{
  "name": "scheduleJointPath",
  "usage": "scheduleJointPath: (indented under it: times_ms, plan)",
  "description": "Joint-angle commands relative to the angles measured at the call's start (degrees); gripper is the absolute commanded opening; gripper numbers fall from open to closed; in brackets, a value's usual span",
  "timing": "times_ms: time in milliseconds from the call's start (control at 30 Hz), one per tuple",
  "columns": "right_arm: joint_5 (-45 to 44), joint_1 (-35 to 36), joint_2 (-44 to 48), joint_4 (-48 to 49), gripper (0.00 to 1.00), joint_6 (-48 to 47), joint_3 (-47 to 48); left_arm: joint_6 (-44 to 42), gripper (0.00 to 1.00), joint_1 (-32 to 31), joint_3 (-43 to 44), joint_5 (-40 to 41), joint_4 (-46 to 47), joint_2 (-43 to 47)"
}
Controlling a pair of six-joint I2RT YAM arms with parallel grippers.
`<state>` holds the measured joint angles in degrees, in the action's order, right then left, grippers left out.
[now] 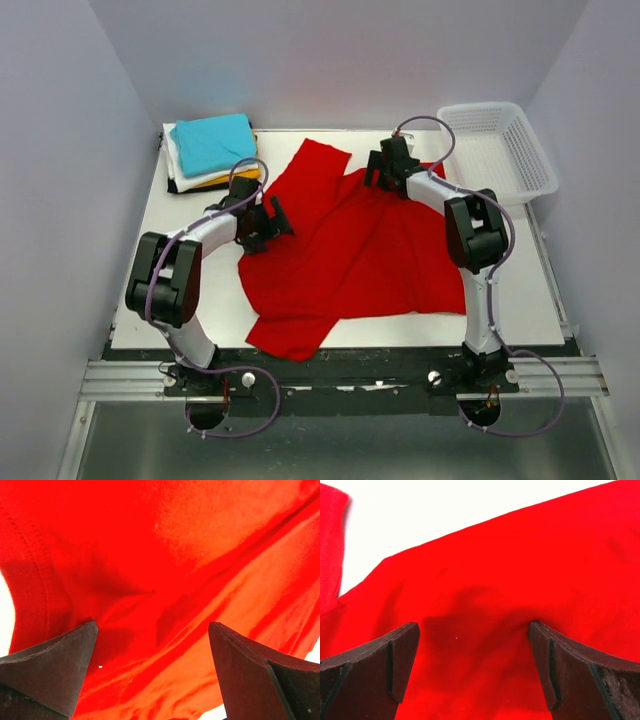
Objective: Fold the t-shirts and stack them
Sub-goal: Flatten out the tshirt
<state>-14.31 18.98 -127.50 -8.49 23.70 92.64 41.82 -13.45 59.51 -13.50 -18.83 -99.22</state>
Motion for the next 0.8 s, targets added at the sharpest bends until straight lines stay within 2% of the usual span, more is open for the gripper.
scheduleJointPath:
  times_ms: [0, 133, 300, 400, 533, 600, 667, 767]
  plan:
    - [2.08, -0.78, -6.45, -6.34, 1.00, -1.99, 6.79, 4.18, 0.99, 0.18, -7.92, -0.40, -1.31, 2.89]
    - [0.50, -1.29, -6.98, -7.72, 1.00, -0.44, 7.23, 7.26, 0.99, 0.18, -9.86, 1.93, -0.30, 5.77]
    - [-2.02, -3.74, -2.03, -5.74, 1.00, 1.84, -1.10, 8.38, 0.99, 0.18, -7.70, 4.91, -0.75, 6.40]
    - [-0.08, -4.17, -0.12, -2.48, 1.00, -0.30, -3.91, 7.72, 0.99, 0.18, -3.55, 4.73, -0.60, 4.07]
    - [3.40, -4.22, -0.75, -2.43, 1.00, -2.32, -0.03, 5.05, 0.99, 0.16, 2.66, 2.05, 1.39, -0.36]
    - [4.68, -4.22, 0.36, -2.65, 1.00, -3.44, 1.54, 3.53, 0.99, 0.18, 7.17, 2.59, -0.77, -2.51]
    - [5.66, -4.22, 3.34, -2.89, 1.00, -4.36, 1.57, 1.61, 0.99, 0.09, 10.86, 2.58, -2.94, -3.26]
    - [7.11, -4.17, 10.57, -3.11, 1.00, -4.25, -2.36, 0.11, 0.99, 0.00, 11.40, 3.32, -4.35, 0.46]
